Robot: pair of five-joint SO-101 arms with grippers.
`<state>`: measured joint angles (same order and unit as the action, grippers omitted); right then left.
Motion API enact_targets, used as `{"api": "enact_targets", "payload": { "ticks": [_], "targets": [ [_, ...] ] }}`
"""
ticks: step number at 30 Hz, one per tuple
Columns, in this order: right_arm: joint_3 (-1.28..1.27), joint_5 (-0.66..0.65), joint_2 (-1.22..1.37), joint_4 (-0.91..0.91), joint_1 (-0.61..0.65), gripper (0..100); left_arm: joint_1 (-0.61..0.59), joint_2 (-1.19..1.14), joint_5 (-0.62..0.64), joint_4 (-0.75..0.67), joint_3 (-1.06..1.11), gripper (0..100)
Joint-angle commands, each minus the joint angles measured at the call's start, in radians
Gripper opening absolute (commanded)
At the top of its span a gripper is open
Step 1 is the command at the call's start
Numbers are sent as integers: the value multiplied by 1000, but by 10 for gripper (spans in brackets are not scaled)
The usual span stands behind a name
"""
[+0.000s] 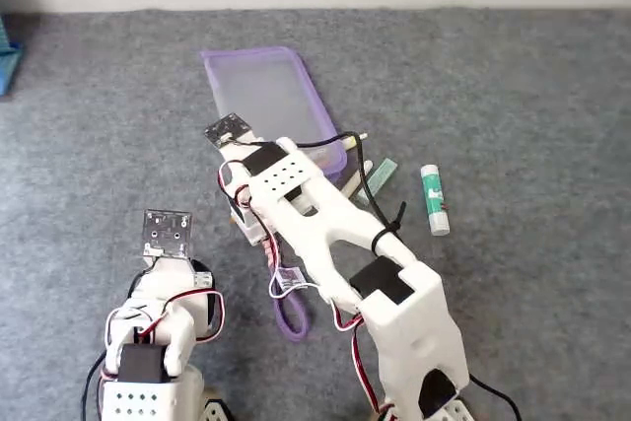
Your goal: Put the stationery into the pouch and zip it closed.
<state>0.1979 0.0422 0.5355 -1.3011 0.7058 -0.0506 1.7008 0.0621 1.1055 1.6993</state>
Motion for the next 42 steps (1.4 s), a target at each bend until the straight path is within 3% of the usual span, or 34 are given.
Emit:
{"api": "enact_targets", "payload": {
  "ticks": [1, 20, 26, 33, 42],
  "targets": [
    [52, 9, -16, -36, 22, 193, 3, 12, -2, -21, -8, 14],
    [84, 11, 61, -71, 85, 191, 3, 12, -2, -21, -8, 14],
    [89, 2, 117, -84, 27, 2, 3, 12, -2, -21, -8, 14],
    [160, 2, 68, -232, -59, 10, 3, 12, -2, -21, -8, 14],
    [275, 2, -193, -424, -68, 9, 3, 12, -2, -21, -8, 14]
  ]
}}
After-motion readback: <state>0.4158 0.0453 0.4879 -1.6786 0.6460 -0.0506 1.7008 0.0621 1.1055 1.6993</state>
